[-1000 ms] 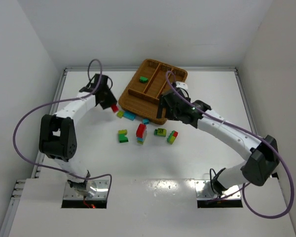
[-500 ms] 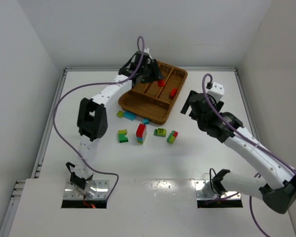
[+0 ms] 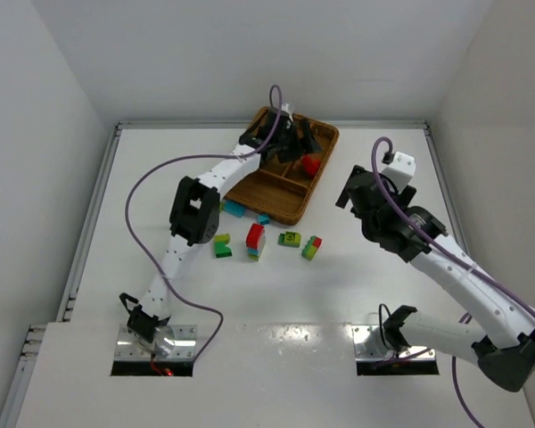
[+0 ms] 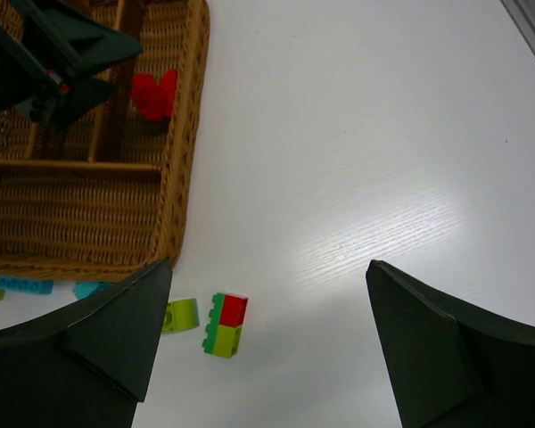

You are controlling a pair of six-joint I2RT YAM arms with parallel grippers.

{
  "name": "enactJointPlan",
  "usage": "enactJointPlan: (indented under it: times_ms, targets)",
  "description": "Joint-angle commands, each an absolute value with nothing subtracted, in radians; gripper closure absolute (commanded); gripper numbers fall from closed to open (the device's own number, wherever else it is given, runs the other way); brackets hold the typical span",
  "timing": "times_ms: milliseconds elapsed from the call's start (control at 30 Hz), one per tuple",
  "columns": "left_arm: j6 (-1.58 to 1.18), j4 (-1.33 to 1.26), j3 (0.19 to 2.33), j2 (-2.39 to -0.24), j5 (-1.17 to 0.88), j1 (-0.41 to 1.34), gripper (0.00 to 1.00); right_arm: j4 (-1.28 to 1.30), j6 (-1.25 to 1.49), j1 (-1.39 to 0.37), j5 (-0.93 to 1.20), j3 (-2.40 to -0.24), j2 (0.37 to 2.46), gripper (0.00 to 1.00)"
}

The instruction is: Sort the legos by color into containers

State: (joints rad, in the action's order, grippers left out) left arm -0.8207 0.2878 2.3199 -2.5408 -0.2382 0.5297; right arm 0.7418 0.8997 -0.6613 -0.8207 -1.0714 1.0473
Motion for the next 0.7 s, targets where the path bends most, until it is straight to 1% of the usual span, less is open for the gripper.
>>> enactJointPlan:
  times_ms: [0,167,267,300,333,367,400,433,467,500,533,567,600,633,667]
  targets:
    - [-0.807,0.248,2.34,-2.474,-0.259,0.534,0.08,0.727,0.855,-0.663,-0.787,-1.101,1.087,0.09]
    - [-0.749,0.314,2.267,-2.34,-0.247,0.511,0.07,0.701,0.831,-0.663,-0.686,-1.115,1.124,0.09]
    - [-0.692,0.38,2.127,-2.166,-0.18,0.489,0.07,0.657,0.776,-0.663,-0.556,-1.103,1.143,0.09]
    - [-0.669,0.394,2.071,-2.111,-0.151,0.477,0.07,0.62,0.752,-0.663,-0.51,-1.103,1.143,0.09]
    - [-0.669,0.405,1.937,-1.994,-0.061,0.477,0.07,0.602,0.735,-0.675,-0.421,-1.092,1.17,0.09]
    - [-0.655,0.405,1.786,-1.935,0.033,0.465,0.07,0.563,0.726,-0.713,-0.349,-1.092,1.202,0.09]
    - [-0.655,0.405,1.784,-1.881,0.034,0.45,0.07,0.54,0.726,-0.745,-0.348,-1.092,1.203,0.09]
    - [-0.643,0.405,1.664,-1.837,0.116,0.439,0.07,0.528,0.726,-0.777,-0.312,-1.092,1.253,0.09]
    - [-0.634,0.42,1.61,-1.759,0.152,0.425,0.07,0.528,0.726,-0.81,-0.311,-1.107,1.287,0.09]
    - [-0.634,0.437,1.561,-1.725,0.184,0.408,0.07,0.528,0.745,-0.865,-0.302,-1.147,1.322,0.07]
    - [-0.652,0.471,1.467,-1.689,0.207,0.367,0.07,0.528,0.759,-0.891,-0.302,-1.166,1.357,0.06]
    - [-0.672,0.492,1.422,-1.654,0.247,0.342,0.07,0.528,0.773,-0.909,-0.29,-1.184,1.388,0.06]
    - [-0.689,0.503,1.375,-1.579,0.247,0.315,0.07,0.517,0.802,-0.945,-0.29,-1.21,1.437,0.06]
    - [-0.719,0.503,1.282,-1.537,0.247,0.263,0.07,0.506,0.822,-0.96,-0.29,-1.219,1.457,0.06]
    - [-0.736,0.503,1.238,-1.498,0.247,0.238,0.07,0.506,0.843,-0.971,-0.29,-1.22,1.476,0.06]
